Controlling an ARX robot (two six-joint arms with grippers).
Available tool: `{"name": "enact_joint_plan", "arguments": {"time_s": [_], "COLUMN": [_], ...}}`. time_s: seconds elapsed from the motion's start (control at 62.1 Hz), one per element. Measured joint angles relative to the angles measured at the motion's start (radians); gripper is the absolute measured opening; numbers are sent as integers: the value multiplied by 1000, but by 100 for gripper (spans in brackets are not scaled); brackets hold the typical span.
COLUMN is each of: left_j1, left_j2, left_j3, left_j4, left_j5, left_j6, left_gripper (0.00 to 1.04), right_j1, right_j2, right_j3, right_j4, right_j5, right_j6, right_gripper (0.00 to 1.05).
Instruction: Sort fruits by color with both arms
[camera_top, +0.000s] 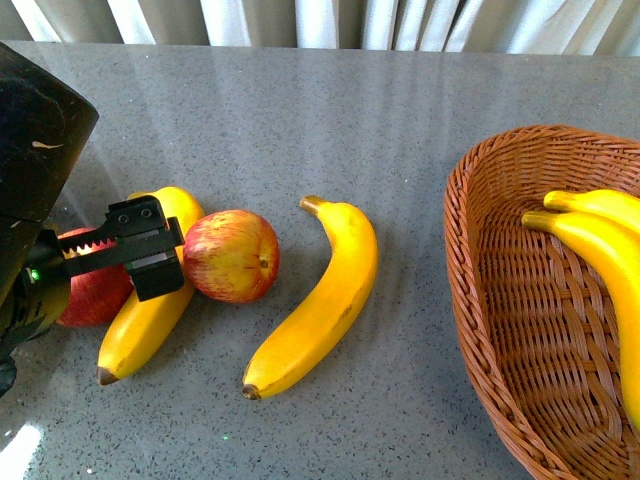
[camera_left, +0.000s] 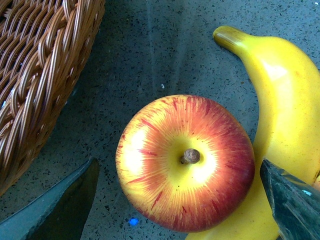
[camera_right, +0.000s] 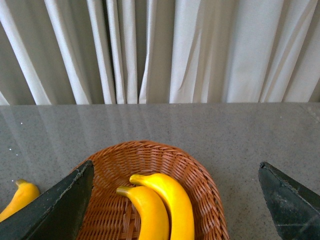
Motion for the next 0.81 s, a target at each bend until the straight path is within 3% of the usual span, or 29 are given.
{"name": "enact_joint_plan", "arguments": {"time_s": [0.806], "left_j1": [11], "left_j2": [86], "left_j3": [45], "left_j4": [19], "left_j5": [6], "left_j6": [0], "left_gripper": [96], "right_j1": [0], "right_j2": [0], "right_j3": [0], "right_j4": [0], "right_j5": [0], "right_j6": [0], "right_gripper": [96]}}
